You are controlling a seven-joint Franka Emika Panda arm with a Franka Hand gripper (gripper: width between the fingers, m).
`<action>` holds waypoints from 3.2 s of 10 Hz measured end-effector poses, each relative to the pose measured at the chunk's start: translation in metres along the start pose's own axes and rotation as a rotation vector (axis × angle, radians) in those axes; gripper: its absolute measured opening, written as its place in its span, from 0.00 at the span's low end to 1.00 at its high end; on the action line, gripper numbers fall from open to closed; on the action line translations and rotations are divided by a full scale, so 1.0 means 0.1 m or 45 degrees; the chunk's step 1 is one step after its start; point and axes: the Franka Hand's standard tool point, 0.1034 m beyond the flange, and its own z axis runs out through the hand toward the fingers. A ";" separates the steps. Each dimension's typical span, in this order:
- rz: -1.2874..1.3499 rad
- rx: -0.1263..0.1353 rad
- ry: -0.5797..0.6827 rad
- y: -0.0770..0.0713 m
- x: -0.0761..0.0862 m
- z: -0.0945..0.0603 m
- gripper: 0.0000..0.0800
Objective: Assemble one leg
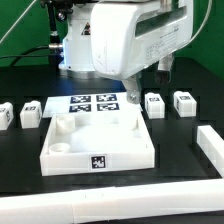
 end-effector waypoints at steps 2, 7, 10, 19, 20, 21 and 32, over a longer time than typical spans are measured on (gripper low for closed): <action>0.000 0.000 0.000 0.00 0.00 0.00 0.81; 0.000 0.000 0.000 0.00 0.00 0.00 0.81; -0.085 0.007 -0.007 -0.06 -0.04 0.02 0.81; -0.943 -0.025 -0.007 -0.21 -0.53 0.14 0.81; -0.931 -0.039 0.008 -0.41 -0.77 0.36 0.81; -0.918 0.006 -0.005 -0.61 -1.04 0.54 0.81; -0.843 0.035 0.026 -0.76 -1.36 1.09 0.48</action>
Offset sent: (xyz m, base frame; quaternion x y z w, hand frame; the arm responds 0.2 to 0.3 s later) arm 0.0000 0.0000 0.0000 0.0000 0.0000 0.0000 1.0000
